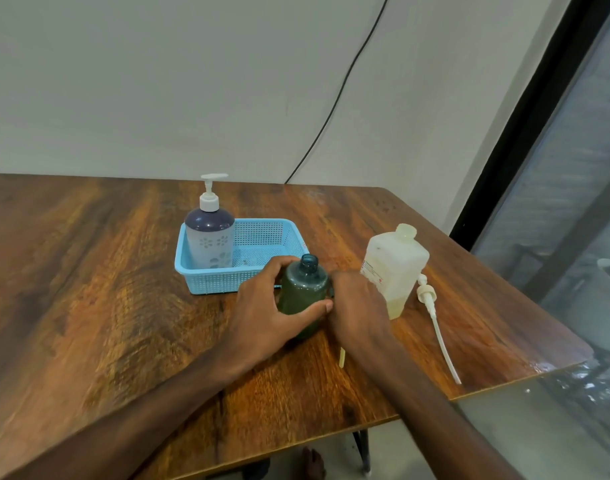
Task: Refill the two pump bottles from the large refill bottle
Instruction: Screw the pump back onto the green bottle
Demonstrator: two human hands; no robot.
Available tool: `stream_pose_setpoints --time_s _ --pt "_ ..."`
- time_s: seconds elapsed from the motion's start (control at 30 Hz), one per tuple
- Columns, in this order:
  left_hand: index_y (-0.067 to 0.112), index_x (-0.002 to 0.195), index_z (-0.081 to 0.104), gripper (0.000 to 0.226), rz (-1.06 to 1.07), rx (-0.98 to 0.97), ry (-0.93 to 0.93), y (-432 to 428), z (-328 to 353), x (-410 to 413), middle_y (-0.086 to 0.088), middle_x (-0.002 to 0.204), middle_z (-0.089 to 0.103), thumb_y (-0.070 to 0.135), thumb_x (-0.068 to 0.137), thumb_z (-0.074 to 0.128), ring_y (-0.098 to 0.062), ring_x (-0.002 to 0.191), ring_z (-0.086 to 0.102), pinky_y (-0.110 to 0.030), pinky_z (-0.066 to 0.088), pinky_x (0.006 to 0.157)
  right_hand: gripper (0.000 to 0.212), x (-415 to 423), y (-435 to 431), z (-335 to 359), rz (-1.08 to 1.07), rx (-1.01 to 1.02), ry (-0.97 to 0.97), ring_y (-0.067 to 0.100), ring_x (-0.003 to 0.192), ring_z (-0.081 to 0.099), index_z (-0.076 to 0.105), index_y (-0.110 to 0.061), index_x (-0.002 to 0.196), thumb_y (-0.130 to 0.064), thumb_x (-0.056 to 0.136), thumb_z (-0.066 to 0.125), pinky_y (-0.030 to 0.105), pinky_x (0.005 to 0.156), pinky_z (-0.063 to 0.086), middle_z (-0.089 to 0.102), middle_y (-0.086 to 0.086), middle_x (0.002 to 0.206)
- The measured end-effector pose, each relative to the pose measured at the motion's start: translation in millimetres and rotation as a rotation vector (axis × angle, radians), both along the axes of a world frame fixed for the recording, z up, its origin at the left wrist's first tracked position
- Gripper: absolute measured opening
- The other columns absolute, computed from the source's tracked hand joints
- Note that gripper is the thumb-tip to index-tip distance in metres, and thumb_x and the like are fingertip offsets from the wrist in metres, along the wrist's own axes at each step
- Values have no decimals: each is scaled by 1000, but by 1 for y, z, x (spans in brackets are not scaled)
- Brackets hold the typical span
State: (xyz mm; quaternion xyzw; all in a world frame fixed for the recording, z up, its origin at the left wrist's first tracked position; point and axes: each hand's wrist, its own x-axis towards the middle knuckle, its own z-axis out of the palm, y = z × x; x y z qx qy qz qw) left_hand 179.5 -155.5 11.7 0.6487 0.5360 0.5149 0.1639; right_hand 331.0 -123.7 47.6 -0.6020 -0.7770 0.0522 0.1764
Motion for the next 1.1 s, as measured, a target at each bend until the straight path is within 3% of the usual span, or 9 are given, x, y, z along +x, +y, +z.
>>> stream_pose_setpoints --time_s 0.13,0.4,0.53,0.73,0.87,1.0,1.1 --pt "33 130 56 74 -3 -11 -1 -1 -1 -1 23 121 64 59 68 88 6 113 59 -8 49 91 24 -1 0 -7 15 -45 36 17 106 63 63 -17 123 -18 98 61 31 89 55 66 4 120" --pt "34 129 56 74 -6 -14 -2 -1 -1 0 25 120 63 60 67 88 12 112 57 -2 44 88 31 8 -5 -6 41 -70 131 12 101 65 63 -22 124 -15 95 66 24 82 53 69 -2 117" --pt "35 132 55 81 -7 -33 5 -3 0 -1 25 124 61 70 65 81 12 114 54 2 41 86 38 15 -7 10 27 -52 374 7 103 63 64 -27 123 -15 89 75 19 82 55 68 -8 116" --pt "38 128 56 72 6 -29 -12 -5 1 0 30 119 62 67 68 82 16 111 54 2 41 84 41 18 -12 49 90 221 660 -1 102 67 67 -26 129 -21 90 75 8 78 54 71 -13 120" --pt "40 134 53 81 4 -61 -9 -3 1 0 29 126 59 72 66 80 12 111 54 3 42 78 35 14 -17 75 241 284 865 0 106 69 69 -20 127 -19 92 73 26 93 57 73 -10 118" --pt "39 134 55 80 -5 -61 -22 -2 -3 1 26 128 61 73 66 81 7 116 56 -6 47 86 35 8 -22 96 357 318 1021 10 109 70 67 -12 128 -13 94 70 40 93 59 74 -3 118" --pt "38 132 56 79 -10 -57 -29 -2 -2 1 27 124 63 71 65 82 5 115 58 -3 47 83 35 4 -22 104 398 340 1065 15 111 71 65 -10 130 -14 95 69 46 92 59 73 -1 119"
